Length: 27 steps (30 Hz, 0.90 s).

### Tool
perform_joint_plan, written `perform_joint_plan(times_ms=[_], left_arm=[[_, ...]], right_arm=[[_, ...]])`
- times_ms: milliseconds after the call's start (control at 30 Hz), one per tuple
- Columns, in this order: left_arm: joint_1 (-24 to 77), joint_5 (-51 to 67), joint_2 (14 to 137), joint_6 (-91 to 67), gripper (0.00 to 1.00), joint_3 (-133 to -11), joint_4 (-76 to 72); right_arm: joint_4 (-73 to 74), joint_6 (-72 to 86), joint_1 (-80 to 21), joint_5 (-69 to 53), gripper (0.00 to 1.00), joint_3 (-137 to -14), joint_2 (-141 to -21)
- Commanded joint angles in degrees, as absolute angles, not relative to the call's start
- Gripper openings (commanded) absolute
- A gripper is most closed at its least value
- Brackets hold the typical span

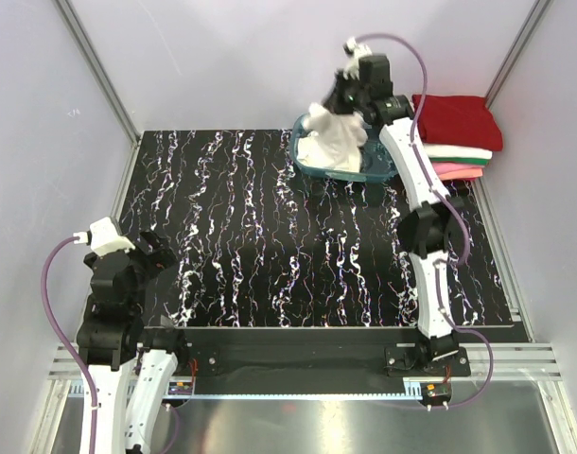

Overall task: Fold and stack the t-shirts
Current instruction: Grab the tshirt from the pile, then move the tshirt to the center of the board

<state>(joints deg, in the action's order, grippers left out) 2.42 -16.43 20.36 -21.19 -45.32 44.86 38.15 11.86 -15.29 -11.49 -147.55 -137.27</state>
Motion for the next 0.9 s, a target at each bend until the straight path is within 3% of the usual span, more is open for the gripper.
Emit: perform_joint_plan(times_ms=[0,133,233,267,300,333,367,533,733,867], left_arm=[[1.93,-15.91,21.18,-20.65,0.99,-45.26,41.48],[1.93,-16.17,21.09,-20.83,0.99,-45.26,41.66],[1.93,-16.26,21.18,-20.92,0.99,-45.35,41.75],[1.93,-16.17,21.18,-20.92,0.99,-45.35,41.75],[1.93,-16.26,21.27,-20.83,0.99,-45.35,41.75],[1.93,-16.35,21.1,-20.92,0.99,-45.35,41.75],[1.93,-16.35,21.09,-20.92,0.99,-45.35,41.75],[1.93,-14.07,23.19,-20.92,0.99,-45.96,41.4],[4.82,-1.76,33.82,-19.78,0.99,-48.07,41.21],[16.83,-2.81,39.1,-22.49,0.95,-49.13,43.07]], right_arm=[[25.33,10.45,-23.89,-19.6,0.0,-152.07,-115.28],[22.15,13.27,-23.82,-12.68,0.0,-138.9,-100.67],[17.76,15.73,-23.91,-0.82,0.0,-117.74,-85.73],[17.58,16.34,-23.73,7.91,0.05,-107.85,-82.56],[18.88,19.31,-23.73,13.13,0.22,-103.58,-77.13],[20.81,20.9,-23.47,17.1,0.48,-99.71,-75.34],[26.57,24.31,-22.51,20.27,0.99,-93.93,-73.58],[50.78,32.95,-20.39,17.59,1.0,-83.45,-79.8],[48.43,40.42,-20.3,15.28,1.0,-68.3,-69.01],[54.02,40.95,-20.39,18.54,1.0,-68.91,-64.52]])
